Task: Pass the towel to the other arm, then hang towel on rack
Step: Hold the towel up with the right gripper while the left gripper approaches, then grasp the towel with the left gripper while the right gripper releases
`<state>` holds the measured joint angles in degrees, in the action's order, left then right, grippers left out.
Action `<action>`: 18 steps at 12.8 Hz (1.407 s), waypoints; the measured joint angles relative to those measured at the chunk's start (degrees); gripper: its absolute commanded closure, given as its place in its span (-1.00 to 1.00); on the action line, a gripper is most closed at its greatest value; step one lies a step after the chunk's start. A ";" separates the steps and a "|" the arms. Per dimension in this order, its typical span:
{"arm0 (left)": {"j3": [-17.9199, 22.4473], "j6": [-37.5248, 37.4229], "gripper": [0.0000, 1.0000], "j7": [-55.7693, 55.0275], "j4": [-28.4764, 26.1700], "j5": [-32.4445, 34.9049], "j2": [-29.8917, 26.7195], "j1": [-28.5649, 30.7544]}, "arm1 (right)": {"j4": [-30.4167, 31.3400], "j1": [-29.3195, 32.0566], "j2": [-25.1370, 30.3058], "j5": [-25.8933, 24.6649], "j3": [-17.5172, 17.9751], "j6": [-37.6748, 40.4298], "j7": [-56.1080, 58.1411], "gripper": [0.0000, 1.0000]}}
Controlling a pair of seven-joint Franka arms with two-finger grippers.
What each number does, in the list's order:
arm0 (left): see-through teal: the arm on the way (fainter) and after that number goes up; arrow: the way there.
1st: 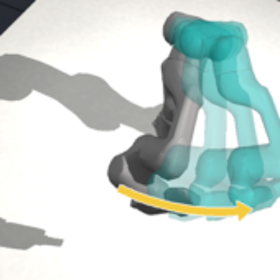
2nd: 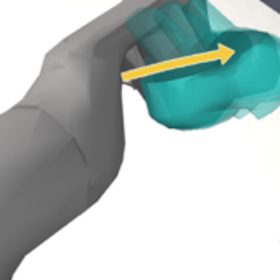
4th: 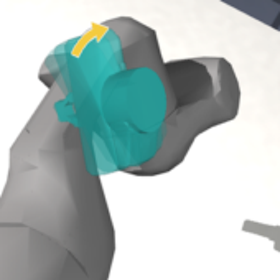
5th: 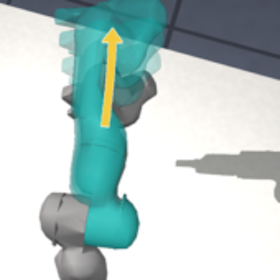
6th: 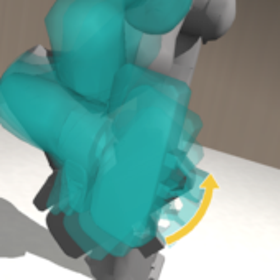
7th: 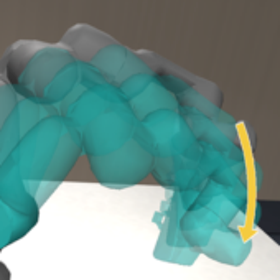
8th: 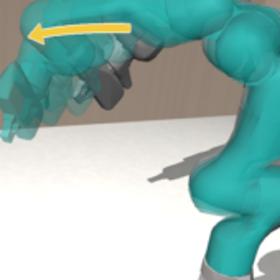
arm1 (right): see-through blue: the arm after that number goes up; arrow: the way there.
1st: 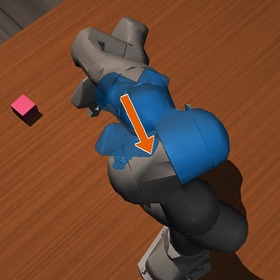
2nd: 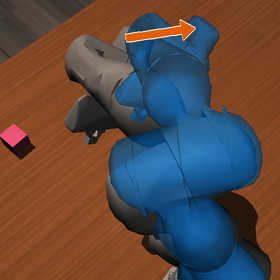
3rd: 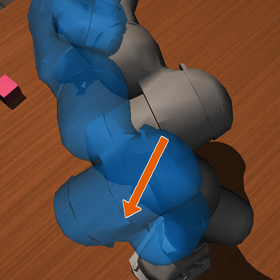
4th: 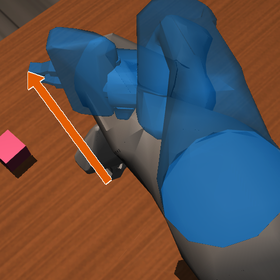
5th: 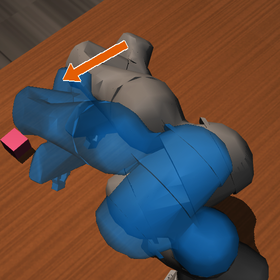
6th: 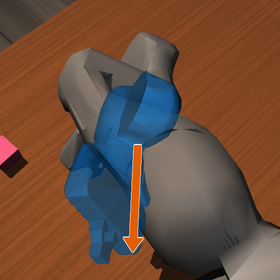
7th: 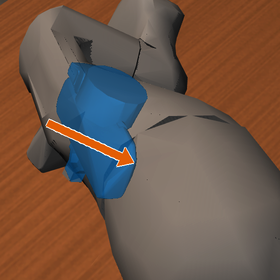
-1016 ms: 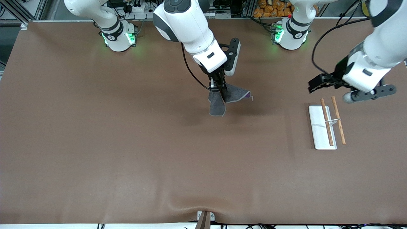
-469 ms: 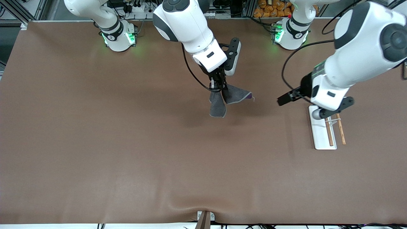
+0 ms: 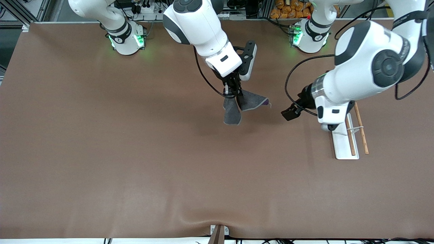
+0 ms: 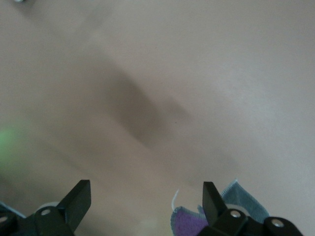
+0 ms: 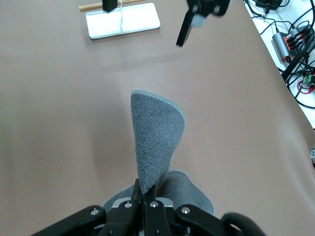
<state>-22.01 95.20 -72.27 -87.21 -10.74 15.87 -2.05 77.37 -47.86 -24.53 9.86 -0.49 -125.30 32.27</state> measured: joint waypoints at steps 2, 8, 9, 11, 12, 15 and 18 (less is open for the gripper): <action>-0.07 0.06 -1.00 -4.49 -1.03 -1.30 0.09 -0.26 | 0.04 0.00 0.00 0.00 0.00 0.00 0.00 1.00; -0.11 2.49 -0.84 -17.93 -2.78 -3.40 0.19 -3.60 | 0.08 0.00 -0.01 0.00 0.00 0.00 0.00 1.00; -0.02 3.14 -0.69 -18.49 -3.06 -4.72 0.21 -3.52 | 0.09 0.00 -0.01 0.00 0.00 0.00 0.00 1.00; 0.07 3.97 -0.44 -20.26 -3.30 -5.83 0.45 -3.45 | 0.09 0.00 -0.01 0.00 0.00 0.00 0.00 1.00; 0.06 4.11 -0.25 -20.70 -3.34 -6.20 0.69 -3.55 | 0.09 0.00 -0.01 0.00 0.00 -0.02 0.00 1.00; -0.04 5.11 0.52 -22.87 -3.49 -6.70 1.69 -4.05 | 0.09 0.00 -0.01 0.00 0.00 -0.03 0.00 1.00; -0.06 6.02 1.00 -24.60 -3.48 -7.22 2.25 -4.08 | 0.09 0.00 -0.01 0.00 0.00 -0.03 0.00 1.00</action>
<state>-22.08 101.22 -96.87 -90.70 -17.96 18.11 -6.13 77.47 -47.86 -24.53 9.86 -0.49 -125.34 32.27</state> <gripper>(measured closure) 0.709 0.978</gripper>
